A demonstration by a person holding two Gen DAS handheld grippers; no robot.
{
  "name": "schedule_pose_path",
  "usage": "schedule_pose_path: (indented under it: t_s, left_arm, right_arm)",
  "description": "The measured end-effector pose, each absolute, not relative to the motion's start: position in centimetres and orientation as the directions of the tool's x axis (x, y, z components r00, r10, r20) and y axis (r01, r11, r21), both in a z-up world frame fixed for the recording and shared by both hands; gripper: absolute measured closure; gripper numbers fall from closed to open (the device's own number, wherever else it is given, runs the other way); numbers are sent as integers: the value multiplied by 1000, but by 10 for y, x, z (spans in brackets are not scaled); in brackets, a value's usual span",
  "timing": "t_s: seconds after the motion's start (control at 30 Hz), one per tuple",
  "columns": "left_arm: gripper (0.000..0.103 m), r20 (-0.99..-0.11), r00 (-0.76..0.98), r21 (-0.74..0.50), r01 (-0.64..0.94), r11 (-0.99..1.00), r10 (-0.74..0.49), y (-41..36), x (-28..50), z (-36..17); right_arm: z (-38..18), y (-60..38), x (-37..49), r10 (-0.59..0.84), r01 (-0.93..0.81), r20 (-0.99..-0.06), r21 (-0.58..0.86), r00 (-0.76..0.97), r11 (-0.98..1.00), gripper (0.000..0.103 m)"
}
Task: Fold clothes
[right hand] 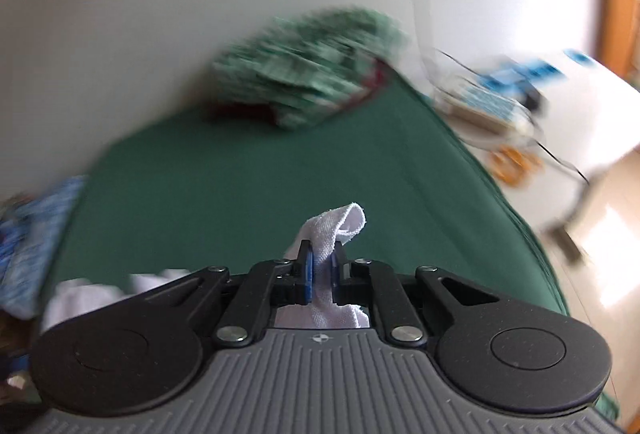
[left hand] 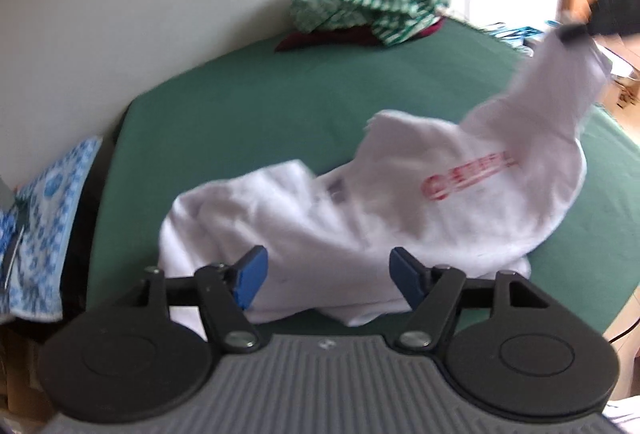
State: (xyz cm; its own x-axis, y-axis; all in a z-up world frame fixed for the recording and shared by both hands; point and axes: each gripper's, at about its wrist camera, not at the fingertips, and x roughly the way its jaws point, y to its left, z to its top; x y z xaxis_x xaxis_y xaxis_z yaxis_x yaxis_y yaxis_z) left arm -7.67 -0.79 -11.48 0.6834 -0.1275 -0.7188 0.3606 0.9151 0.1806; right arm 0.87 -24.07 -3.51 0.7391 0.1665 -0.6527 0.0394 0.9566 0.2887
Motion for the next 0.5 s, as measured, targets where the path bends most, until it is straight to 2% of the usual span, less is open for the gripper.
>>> schedule_pose_path:
  t_s: [0.07, 0.13, 0.23, 0.33, 0.5]
  left_arm:
    - [24, -693, 704, 193, 387, 902, -154, -22, -85, -111]
    - [14, -667, 719, 184, 411, 893, -193, -33, -95, -106]
    - [9, -627, 742, 158, 418, 895, -237, -47, -107, -98]
    - [9, -610, 760, 116, 367, 923, -225, -50, -106, -90]
    - [9, -596, 760, 3, 326, 945, -260, -26, -107, -82]
  right_arm:
    - [-11, -219, 2, 265, -81, -629, 305, 731, 949, 95]
    - [7, -194, -3, 357, -200, -607, 312, 710, 929, 95]
    - [25, -154, -3, 492, -353, -582, 344, 647, 870, 95]
    - [31, -114, 3, 599, -468, -583, 380, 549, 798, 95]
    - [33, -51, 10, 677, -613, -605, 362, 418, 702, 95]
